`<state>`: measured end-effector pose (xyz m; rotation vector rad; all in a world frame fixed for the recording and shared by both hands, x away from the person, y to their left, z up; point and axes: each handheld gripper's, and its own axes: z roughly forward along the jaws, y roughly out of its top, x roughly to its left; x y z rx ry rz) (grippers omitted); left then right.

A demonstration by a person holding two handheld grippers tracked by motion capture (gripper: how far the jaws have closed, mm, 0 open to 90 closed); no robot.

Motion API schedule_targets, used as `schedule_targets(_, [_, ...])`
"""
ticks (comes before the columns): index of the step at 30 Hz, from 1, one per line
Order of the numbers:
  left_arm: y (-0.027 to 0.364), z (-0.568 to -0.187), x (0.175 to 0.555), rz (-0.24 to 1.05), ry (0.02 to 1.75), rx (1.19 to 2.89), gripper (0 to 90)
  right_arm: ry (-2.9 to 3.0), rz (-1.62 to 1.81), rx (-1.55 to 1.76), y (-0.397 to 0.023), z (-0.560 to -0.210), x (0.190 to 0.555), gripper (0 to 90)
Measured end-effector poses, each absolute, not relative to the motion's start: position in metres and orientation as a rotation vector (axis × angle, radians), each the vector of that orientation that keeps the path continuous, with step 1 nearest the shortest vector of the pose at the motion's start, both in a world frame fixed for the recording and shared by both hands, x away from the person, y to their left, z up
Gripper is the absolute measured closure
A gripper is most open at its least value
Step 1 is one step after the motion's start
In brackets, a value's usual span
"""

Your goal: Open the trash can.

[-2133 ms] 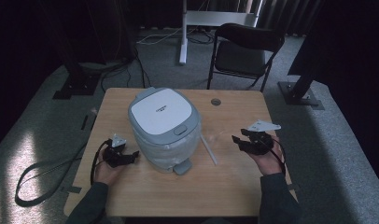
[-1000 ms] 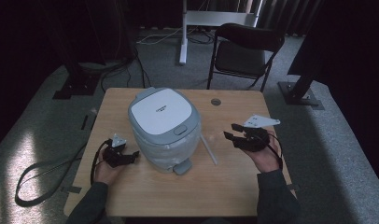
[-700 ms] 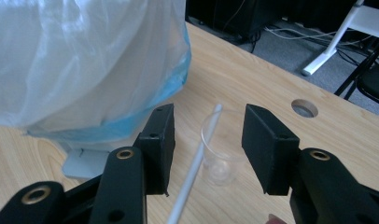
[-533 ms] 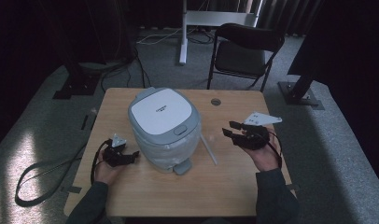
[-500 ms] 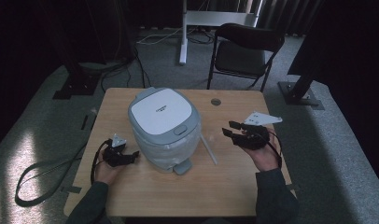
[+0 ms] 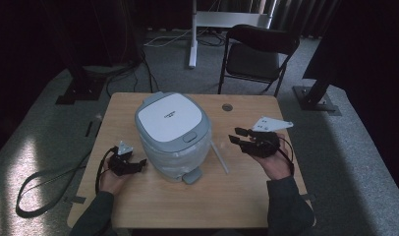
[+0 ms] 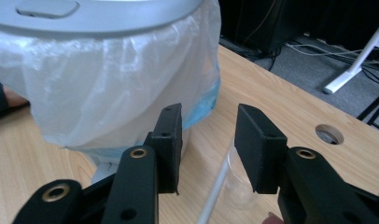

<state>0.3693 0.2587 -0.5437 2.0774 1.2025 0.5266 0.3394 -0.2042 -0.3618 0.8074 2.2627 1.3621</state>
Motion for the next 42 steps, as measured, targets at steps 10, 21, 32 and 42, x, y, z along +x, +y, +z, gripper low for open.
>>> schedule_targets(10, [0.259, -0.544, 0.369, 0.526, 1.201, 2.080, 25.2, 2.290, 1.372, 0.748, -0.193, -0.355, 0.340, 64.3])
schedule_targets(21, [0.259, -0.544, 0.369, 0.526, 1.199, 2.079, 25.2, 2.299, 1.416, 0.698, -0.183, -0.346, 0.343, 69.0])
schedule_targets(32, [0.259, -0.544, 0.370, 0.526, 1.199, 2.079, 25.2, 2.317, 1.464, 0.619, -0.171, -0.341, 0.339, 86.7])
schedule_targets(42, [0.259, -0.544, 0.370, 0.526, 1.198, 2.079, 25.2, 2.323, 1.487, 0.565, -0.158, -0.336, 0.338, 89.7])
